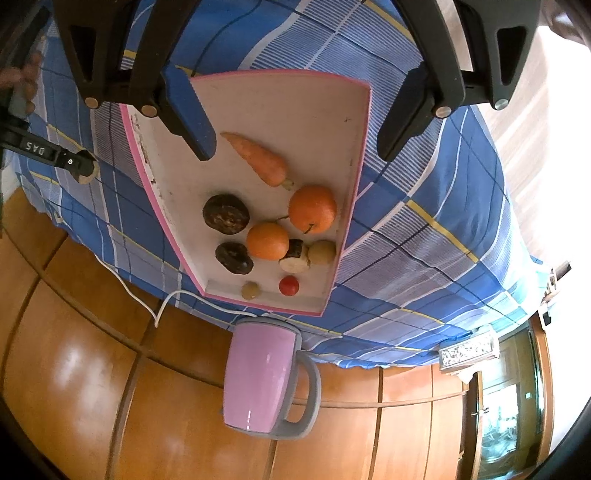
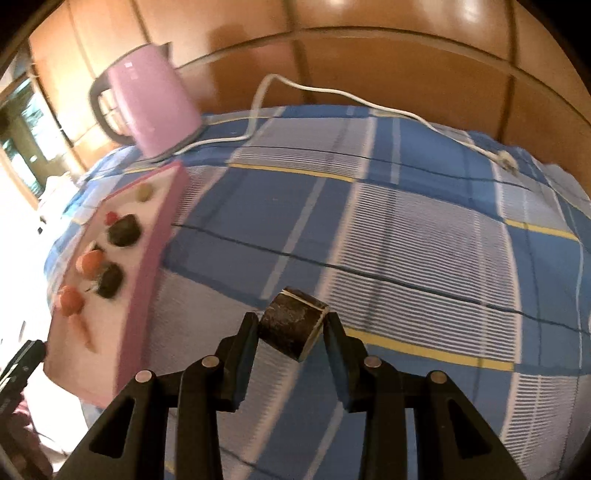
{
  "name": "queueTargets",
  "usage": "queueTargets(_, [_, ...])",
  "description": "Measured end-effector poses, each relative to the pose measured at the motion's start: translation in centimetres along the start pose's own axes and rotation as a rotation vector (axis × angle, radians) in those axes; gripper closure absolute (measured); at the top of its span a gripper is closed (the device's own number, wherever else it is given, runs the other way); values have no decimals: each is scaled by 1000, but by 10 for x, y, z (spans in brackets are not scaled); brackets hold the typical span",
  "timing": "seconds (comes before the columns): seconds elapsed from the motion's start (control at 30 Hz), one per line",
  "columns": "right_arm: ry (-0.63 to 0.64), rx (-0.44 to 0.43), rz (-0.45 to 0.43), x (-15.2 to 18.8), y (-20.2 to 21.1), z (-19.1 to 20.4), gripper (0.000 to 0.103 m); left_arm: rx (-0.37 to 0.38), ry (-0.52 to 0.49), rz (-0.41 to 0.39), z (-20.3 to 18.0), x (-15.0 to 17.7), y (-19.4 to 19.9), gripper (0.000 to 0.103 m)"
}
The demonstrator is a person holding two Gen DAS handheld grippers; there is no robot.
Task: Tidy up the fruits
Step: 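Carry the dark cylindrical slice into the tray and open the right gripper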
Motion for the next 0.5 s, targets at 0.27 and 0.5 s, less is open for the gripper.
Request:
queueTargets(0.27, [127,-154,-2,-5,6,66,67,-34,38,-13,16,-7,2,14])
queueTargets(0.5, [260,-262,34,-14,-9,135,67,-63,83,-21,33,-12,0,14])
Point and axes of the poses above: each gripper's, at about its wrist camera, not at the fingertips, and y roughly against the way its jaws point, z to its left, x to its underside, the point moved 3 cm from there along -y, roughly the way its jaws point, and after that the axes turned 1 degree about -x, right-handed, at the moved point
